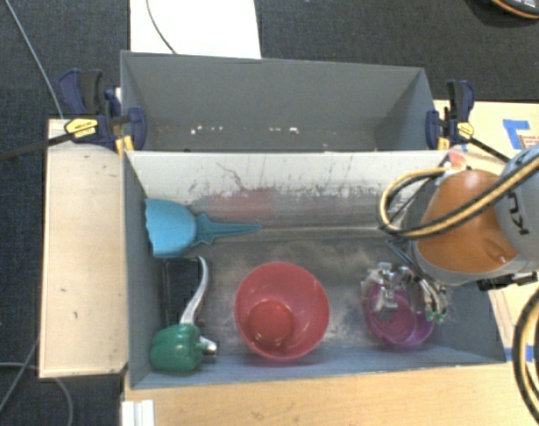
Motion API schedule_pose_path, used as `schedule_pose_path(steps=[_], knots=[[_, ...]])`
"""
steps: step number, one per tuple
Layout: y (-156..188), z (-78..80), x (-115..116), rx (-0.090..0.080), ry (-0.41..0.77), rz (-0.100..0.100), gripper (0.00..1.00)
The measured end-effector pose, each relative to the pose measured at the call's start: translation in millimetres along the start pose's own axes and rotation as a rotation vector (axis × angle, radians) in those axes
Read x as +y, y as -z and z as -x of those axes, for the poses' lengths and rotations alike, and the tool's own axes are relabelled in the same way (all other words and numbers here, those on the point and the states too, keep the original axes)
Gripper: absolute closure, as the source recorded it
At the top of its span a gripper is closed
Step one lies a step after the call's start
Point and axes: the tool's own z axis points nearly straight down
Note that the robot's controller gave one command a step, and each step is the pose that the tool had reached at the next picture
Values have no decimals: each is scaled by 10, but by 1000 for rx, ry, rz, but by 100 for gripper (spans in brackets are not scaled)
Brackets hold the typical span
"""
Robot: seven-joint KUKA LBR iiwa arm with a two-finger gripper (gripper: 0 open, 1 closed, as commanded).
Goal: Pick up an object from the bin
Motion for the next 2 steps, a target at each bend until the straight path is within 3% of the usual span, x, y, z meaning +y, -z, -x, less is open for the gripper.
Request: schedule_pose_path(steps=[1,2], knots=[[1,1,-1,0,2,0,100],[931,-1,-68,4,20,0,100]])
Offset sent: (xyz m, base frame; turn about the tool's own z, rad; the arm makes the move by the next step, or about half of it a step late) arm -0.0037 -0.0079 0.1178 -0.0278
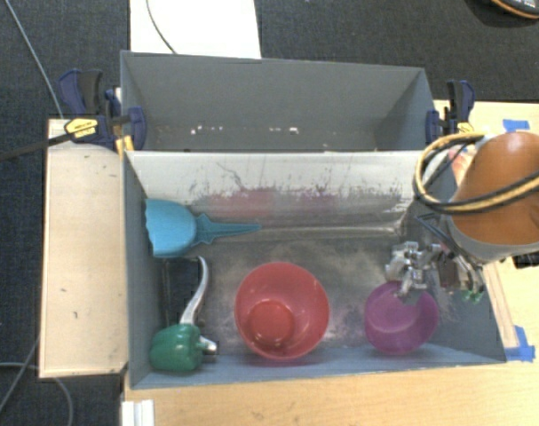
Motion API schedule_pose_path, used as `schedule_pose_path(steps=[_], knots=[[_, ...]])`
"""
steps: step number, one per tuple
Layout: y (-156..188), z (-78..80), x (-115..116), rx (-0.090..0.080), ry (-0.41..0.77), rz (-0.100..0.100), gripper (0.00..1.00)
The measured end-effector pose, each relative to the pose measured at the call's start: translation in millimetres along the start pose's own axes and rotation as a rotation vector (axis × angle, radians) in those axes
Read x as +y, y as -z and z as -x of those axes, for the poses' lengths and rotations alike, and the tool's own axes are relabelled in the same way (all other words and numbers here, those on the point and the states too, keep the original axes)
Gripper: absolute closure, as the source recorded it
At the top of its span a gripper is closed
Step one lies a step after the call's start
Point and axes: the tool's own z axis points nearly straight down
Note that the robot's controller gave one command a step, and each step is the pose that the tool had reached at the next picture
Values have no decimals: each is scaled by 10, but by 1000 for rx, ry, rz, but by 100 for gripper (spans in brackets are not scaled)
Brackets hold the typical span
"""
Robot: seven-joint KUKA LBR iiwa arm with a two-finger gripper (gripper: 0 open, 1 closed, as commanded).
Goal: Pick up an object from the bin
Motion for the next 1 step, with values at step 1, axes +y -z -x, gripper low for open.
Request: schedule_pose_path(steps=[1], knots=[[111,-47,-34,-4,-11,0,100]])
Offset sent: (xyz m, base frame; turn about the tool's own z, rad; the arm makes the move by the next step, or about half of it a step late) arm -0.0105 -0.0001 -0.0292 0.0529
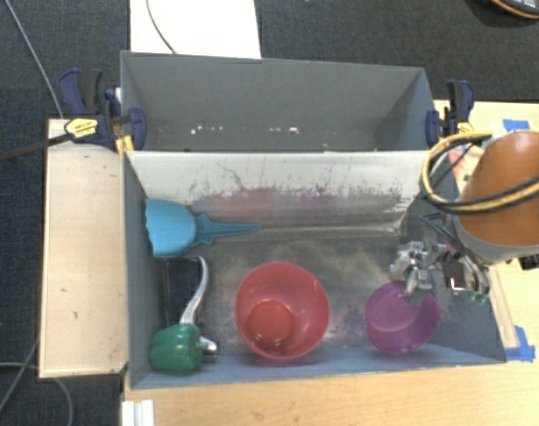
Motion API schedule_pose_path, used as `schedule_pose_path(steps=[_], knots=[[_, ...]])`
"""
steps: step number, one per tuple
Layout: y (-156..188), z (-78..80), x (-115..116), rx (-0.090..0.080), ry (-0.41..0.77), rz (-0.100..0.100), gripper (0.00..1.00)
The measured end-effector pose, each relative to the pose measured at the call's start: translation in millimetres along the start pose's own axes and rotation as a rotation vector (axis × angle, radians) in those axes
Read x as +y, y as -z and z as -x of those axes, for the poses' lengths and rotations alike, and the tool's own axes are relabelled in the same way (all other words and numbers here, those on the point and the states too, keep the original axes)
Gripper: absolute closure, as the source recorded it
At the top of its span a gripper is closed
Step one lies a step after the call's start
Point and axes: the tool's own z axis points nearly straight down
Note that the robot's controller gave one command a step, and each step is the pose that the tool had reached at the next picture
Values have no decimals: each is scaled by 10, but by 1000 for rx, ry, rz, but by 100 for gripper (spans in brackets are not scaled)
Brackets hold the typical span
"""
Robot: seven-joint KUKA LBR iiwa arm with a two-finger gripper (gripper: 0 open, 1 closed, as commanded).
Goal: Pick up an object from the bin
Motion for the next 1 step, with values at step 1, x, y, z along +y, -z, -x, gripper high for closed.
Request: schedule_pose_path(steps=[1], knots=[[-393,-44,29,-14,-41,0,100]])
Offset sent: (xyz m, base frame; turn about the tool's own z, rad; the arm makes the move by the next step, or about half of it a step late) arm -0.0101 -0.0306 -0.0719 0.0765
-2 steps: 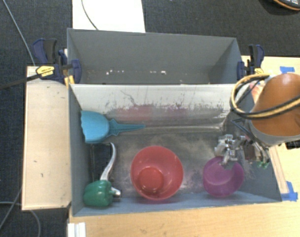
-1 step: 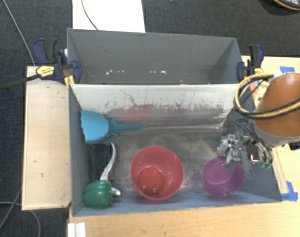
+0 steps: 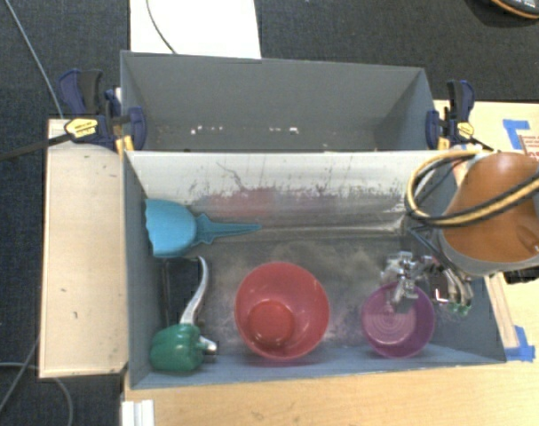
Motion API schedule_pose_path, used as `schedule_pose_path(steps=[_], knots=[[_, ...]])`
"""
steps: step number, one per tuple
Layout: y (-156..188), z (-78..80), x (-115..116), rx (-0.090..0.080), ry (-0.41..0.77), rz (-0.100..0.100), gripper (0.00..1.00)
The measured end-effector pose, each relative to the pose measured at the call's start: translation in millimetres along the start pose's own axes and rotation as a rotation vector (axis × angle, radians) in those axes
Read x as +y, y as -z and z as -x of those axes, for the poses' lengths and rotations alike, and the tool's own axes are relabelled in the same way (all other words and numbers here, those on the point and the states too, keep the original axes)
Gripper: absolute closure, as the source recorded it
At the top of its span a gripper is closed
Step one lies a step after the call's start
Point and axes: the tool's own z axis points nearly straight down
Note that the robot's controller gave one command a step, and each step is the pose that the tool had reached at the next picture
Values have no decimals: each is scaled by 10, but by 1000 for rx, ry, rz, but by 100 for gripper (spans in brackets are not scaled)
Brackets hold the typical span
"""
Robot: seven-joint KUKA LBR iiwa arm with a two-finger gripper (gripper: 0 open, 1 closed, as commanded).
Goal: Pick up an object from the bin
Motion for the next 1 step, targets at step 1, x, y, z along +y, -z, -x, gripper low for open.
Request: schedule_pose_path(steps=[1], knots=[[-319,-18,-361,-5,-40,-1,100]])
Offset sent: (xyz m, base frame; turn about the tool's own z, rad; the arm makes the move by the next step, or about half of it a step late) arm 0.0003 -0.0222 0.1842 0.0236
